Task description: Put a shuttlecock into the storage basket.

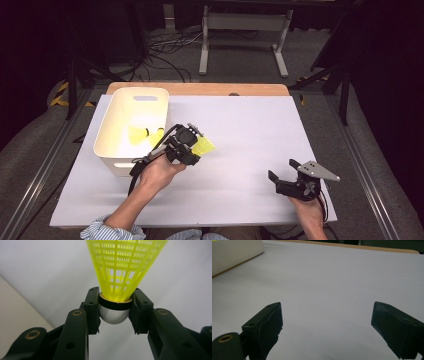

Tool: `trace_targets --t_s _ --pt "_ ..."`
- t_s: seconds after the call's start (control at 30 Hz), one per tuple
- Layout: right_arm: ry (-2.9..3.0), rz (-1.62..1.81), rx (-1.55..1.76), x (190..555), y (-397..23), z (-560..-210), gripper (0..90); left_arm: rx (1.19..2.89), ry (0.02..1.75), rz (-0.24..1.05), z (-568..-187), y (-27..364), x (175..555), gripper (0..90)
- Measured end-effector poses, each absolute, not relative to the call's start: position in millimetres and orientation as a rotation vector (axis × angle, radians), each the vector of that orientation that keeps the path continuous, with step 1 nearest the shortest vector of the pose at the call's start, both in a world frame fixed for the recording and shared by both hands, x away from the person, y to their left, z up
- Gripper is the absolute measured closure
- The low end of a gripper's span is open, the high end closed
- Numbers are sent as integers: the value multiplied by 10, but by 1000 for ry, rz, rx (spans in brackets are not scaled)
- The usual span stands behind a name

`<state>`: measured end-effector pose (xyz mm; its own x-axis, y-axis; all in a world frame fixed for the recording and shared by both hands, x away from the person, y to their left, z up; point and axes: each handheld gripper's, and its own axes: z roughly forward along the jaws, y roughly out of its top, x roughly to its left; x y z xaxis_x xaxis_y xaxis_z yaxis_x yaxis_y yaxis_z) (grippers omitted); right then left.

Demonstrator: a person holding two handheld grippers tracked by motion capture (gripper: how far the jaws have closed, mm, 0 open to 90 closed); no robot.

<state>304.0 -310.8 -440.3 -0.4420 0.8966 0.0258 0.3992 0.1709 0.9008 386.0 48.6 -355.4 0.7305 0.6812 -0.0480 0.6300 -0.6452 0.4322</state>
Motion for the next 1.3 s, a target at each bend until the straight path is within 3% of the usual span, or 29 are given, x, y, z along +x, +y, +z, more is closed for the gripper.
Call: trace_targets --t_s 1.3 --pt "1930 1226 1215 2941 -3116 -4498 111 2454 1085 164 -3171 738 3908 641"
